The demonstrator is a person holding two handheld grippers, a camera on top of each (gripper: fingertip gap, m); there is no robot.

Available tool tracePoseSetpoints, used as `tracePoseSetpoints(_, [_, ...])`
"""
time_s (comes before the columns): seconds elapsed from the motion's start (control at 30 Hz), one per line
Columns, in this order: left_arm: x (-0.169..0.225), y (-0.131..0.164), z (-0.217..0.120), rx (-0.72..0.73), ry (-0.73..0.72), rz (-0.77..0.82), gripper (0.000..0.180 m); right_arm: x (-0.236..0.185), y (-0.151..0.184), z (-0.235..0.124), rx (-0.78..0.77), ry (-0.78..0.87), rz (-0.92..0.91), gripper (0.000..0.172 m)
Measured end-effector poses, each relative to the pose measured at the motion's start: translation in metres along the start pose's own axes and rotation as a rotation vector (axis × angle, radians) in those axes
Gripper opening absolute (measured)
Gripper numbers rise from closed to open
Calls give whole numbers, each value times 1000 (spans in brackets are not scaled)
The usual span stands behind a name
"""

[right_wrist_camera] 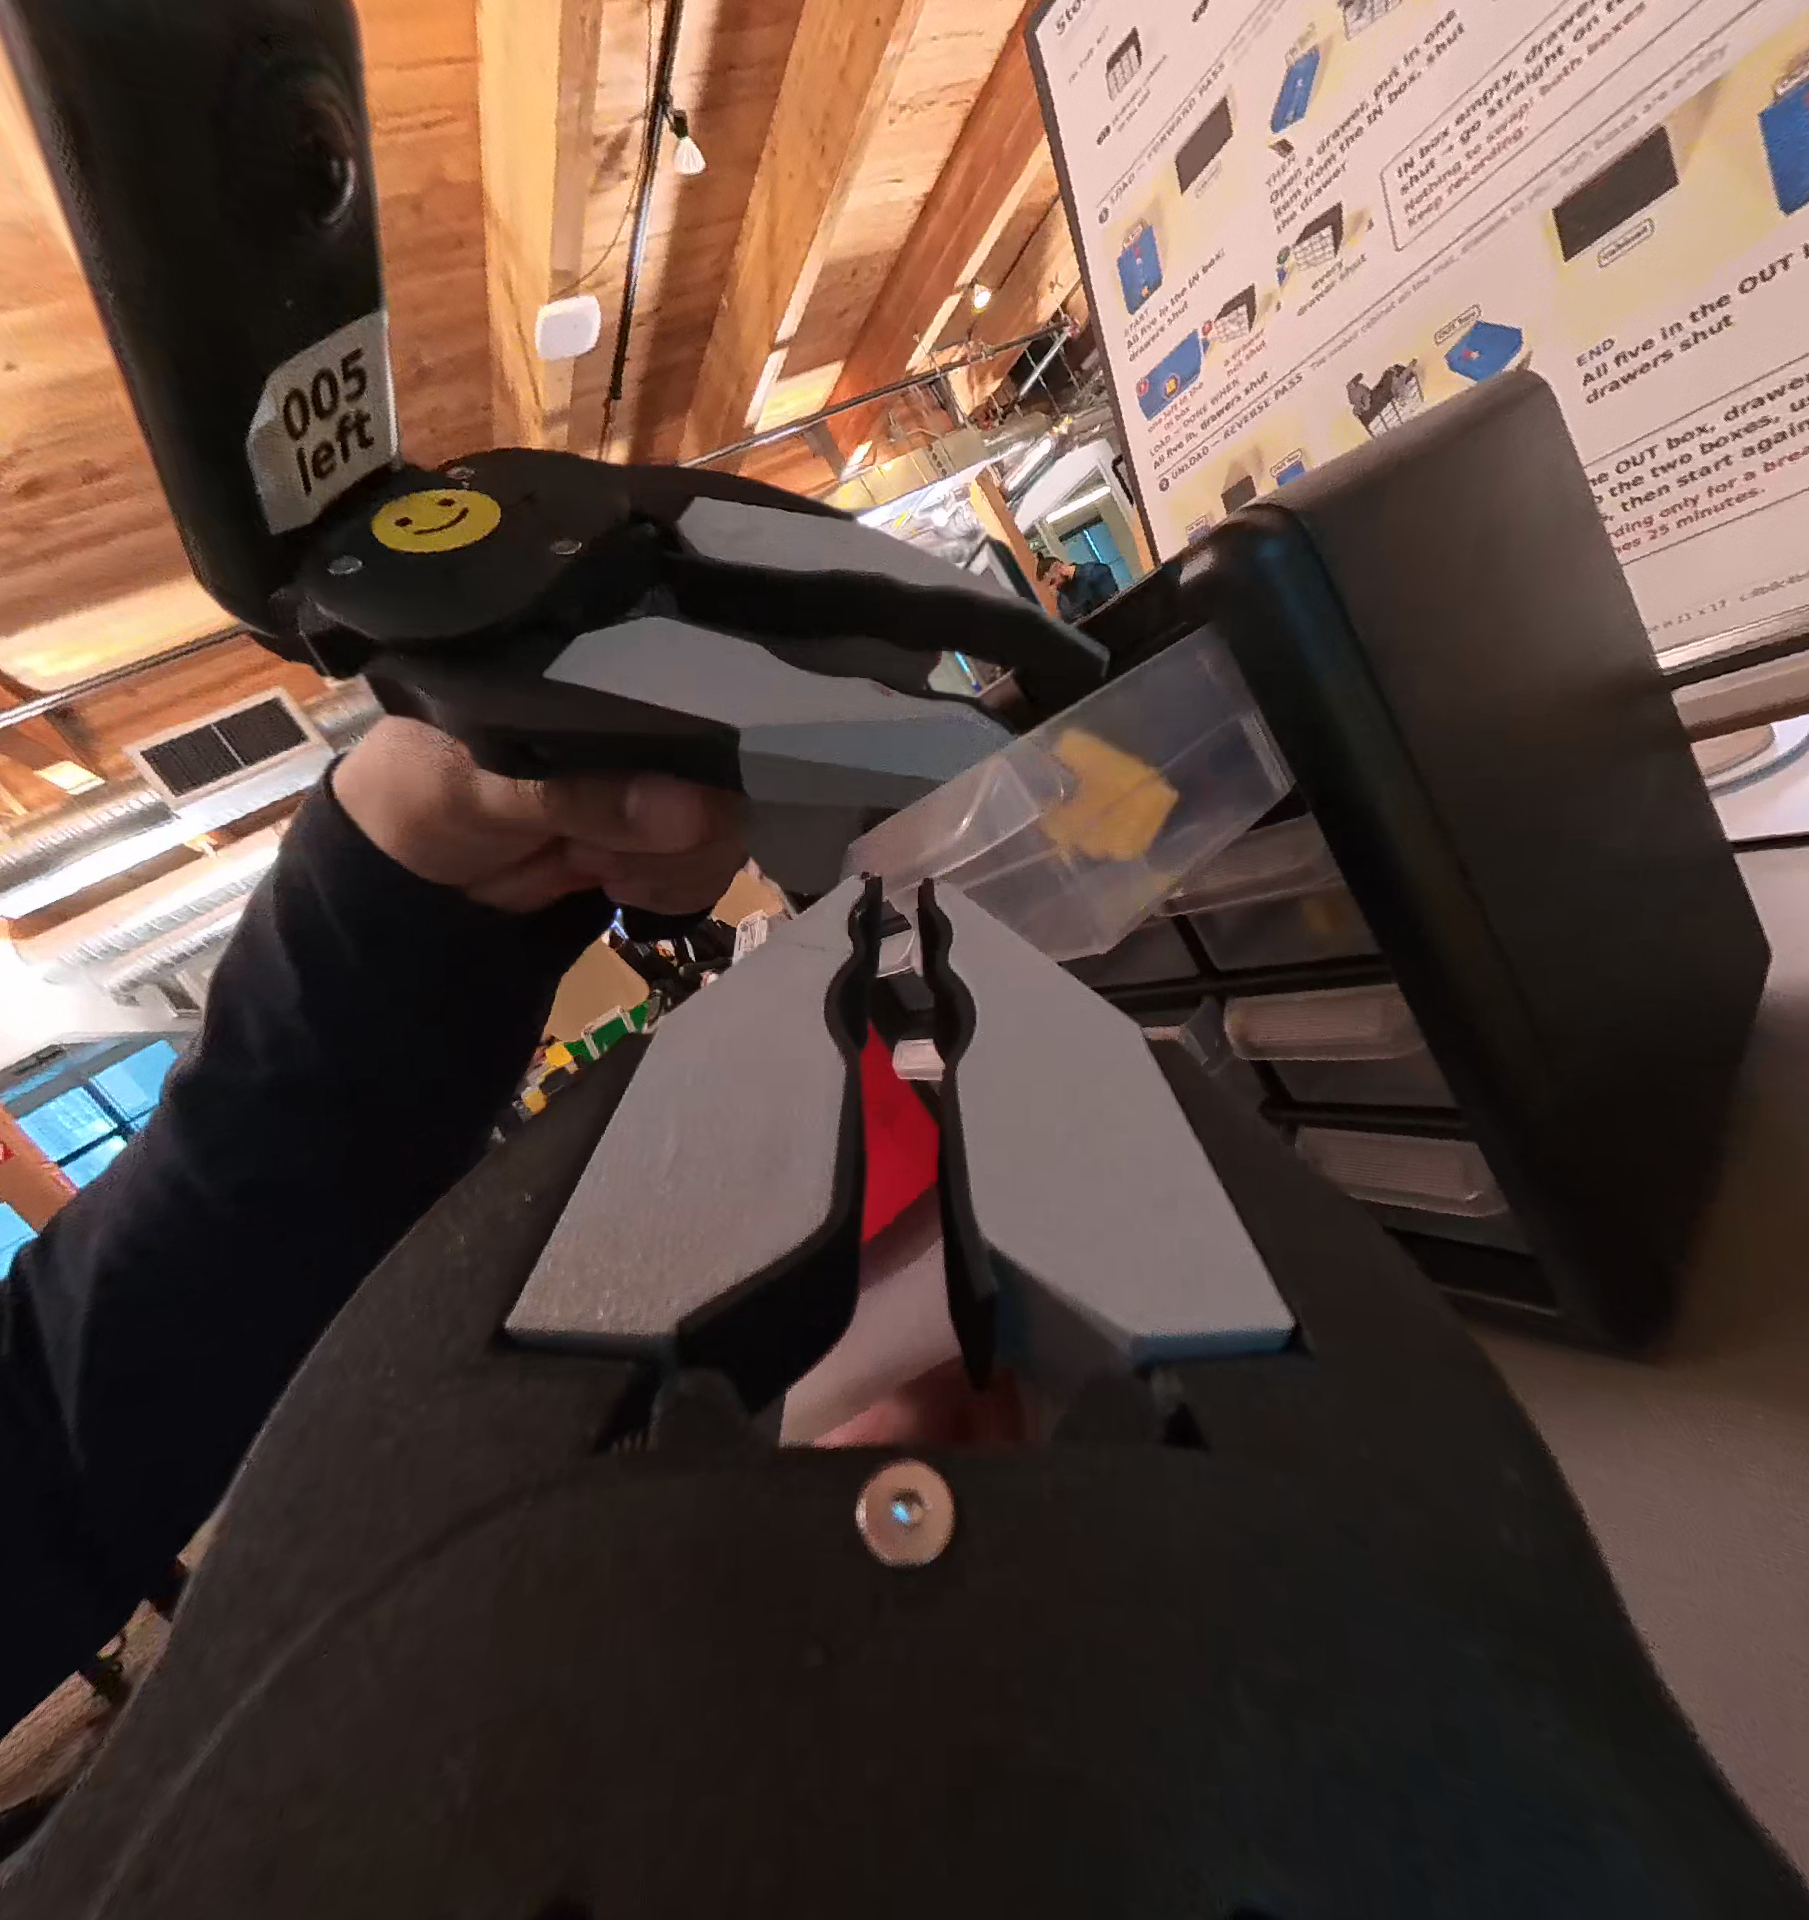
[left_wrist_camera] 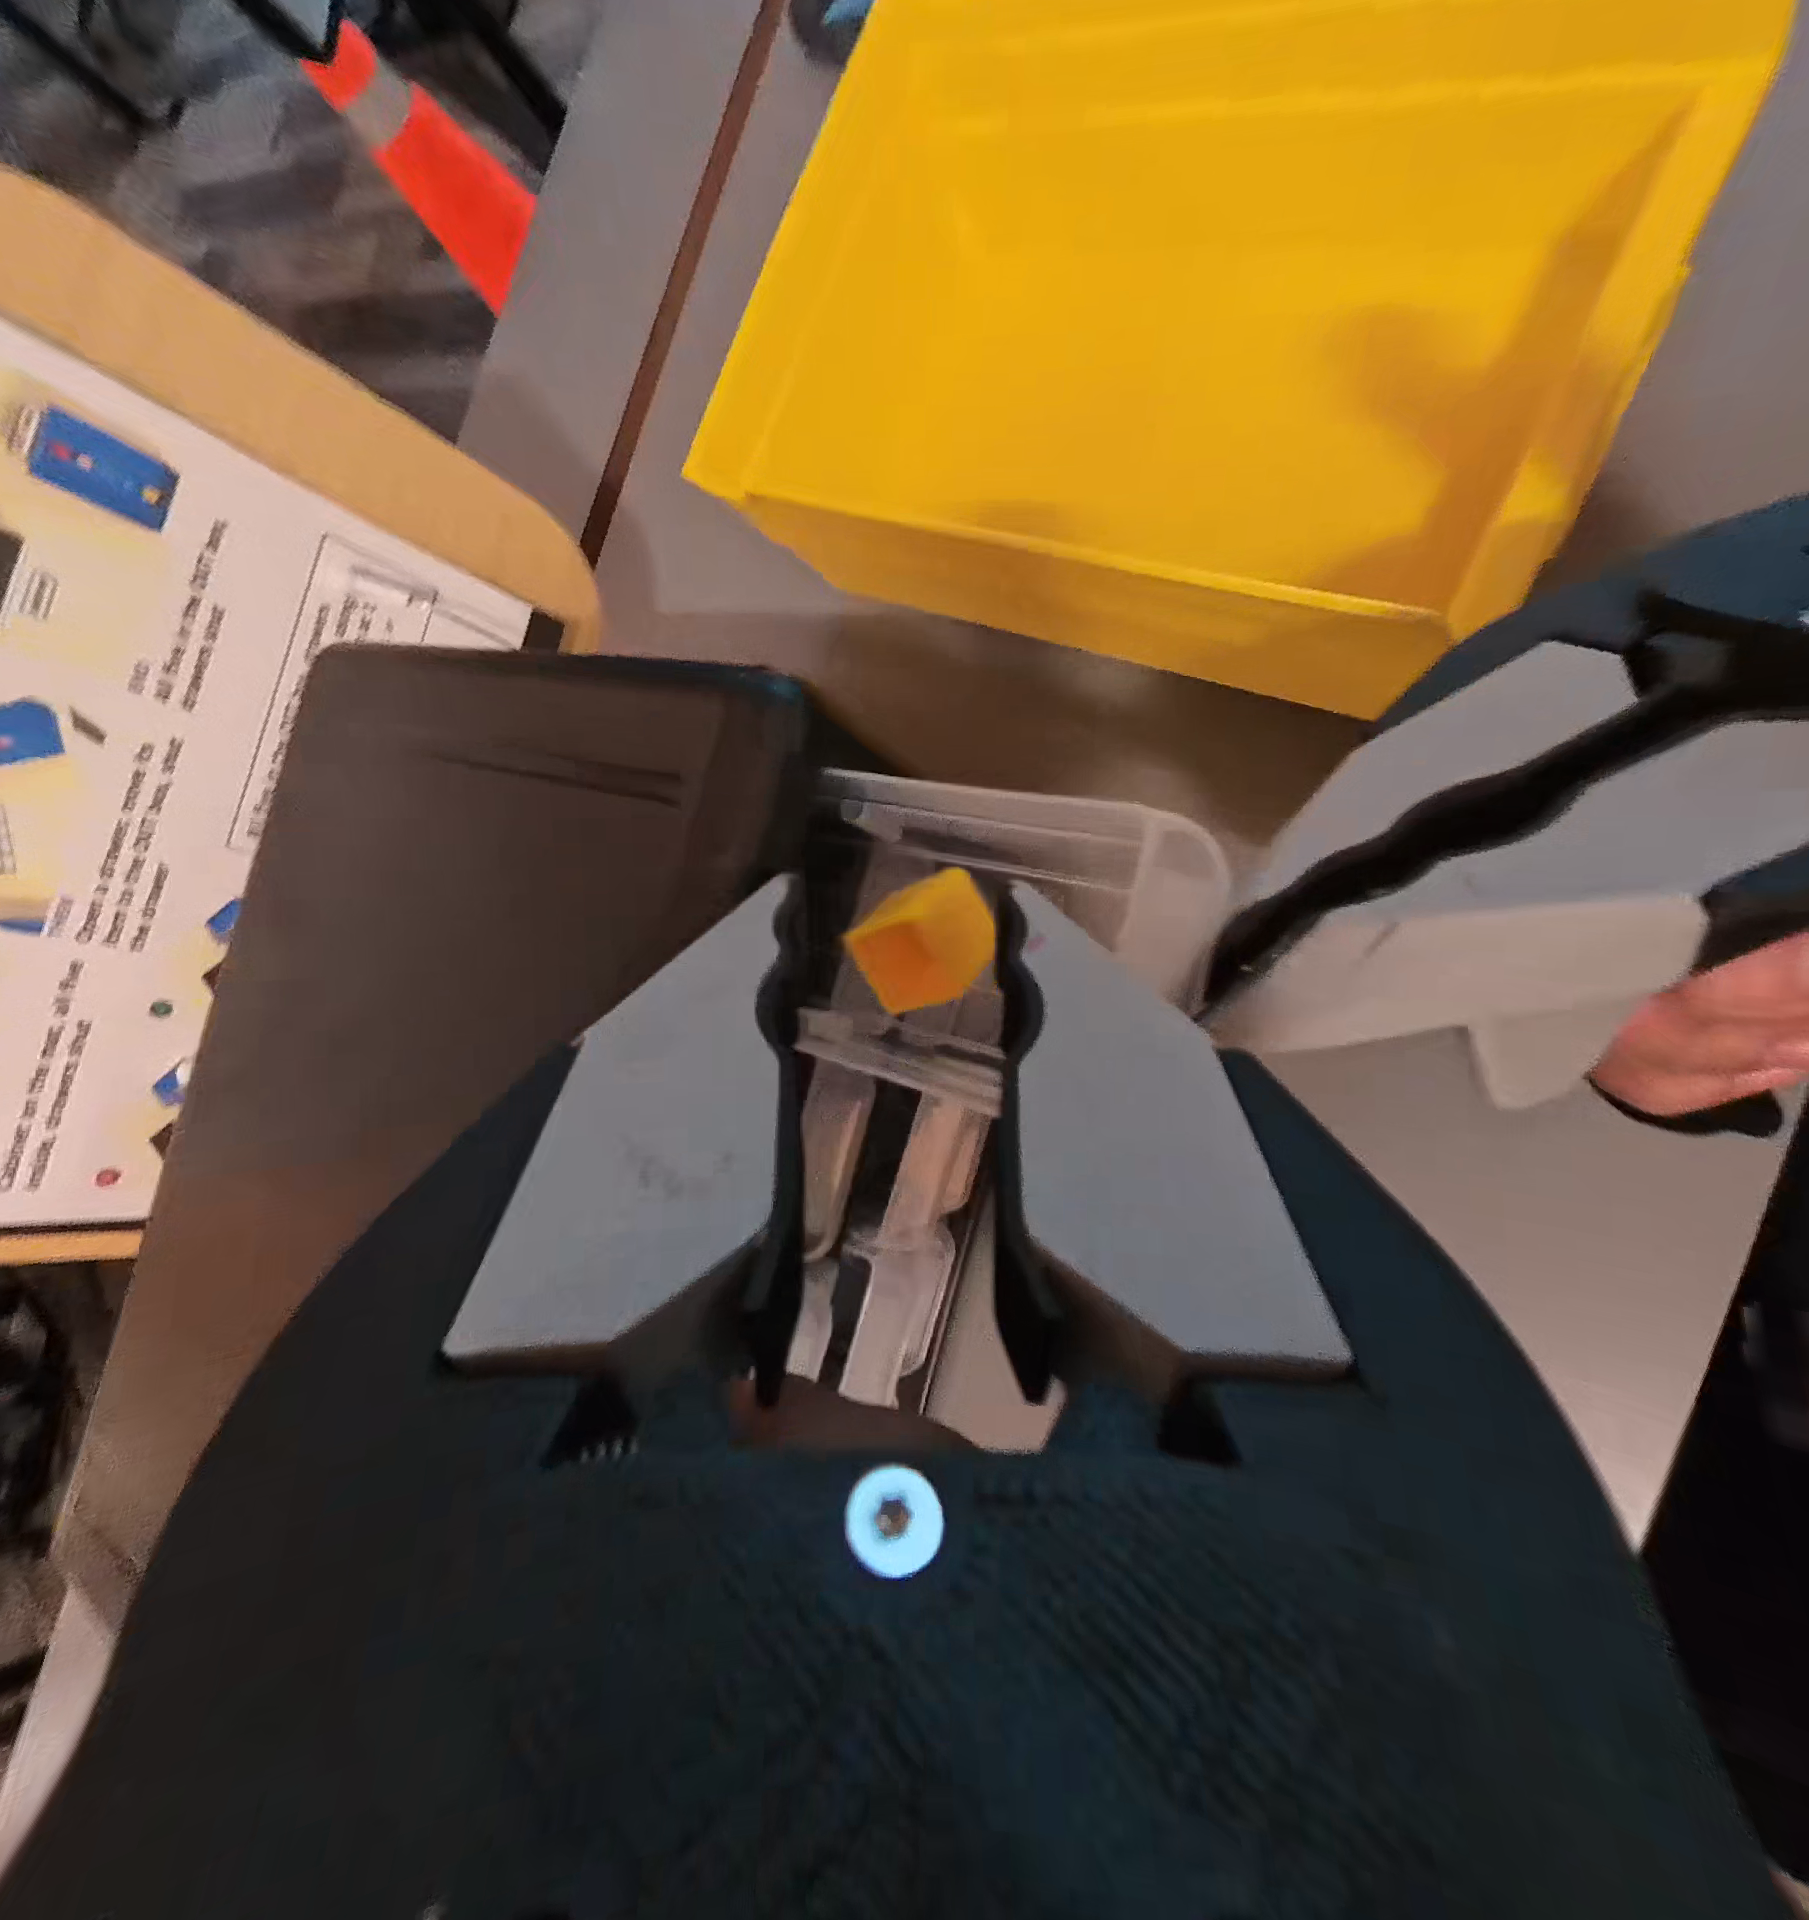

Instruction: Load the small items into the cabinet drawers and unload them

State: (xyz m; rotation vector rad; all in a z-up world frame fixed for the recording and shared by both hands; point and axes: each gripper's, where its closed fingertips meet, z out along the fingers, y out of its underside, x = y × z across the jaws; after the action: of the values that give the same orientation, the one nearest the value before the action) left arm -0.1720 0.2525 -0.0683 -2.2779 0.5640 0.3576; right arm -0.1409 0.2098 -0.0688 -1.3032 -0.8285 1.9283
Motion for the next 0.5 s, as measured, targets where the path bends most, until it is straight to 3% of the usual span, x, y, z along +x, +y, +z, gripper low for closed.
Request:
tracePoseSetpoints(0.17, [-10, -7, -23, 96, -6, -90, 49, 3, 1, 6, -20, 5, -15, 4])
tracePoseSetpoints(0.3, [-20, 5, -60, 177, -70, -137, 55, 14, 0, 18, -38, 44, -37, 4])
tracePoseSetpoints(0.5, [-33, 70, -111, 202, -172, -245, 52, 41, -7, 41, -48, 117, -31, 4])
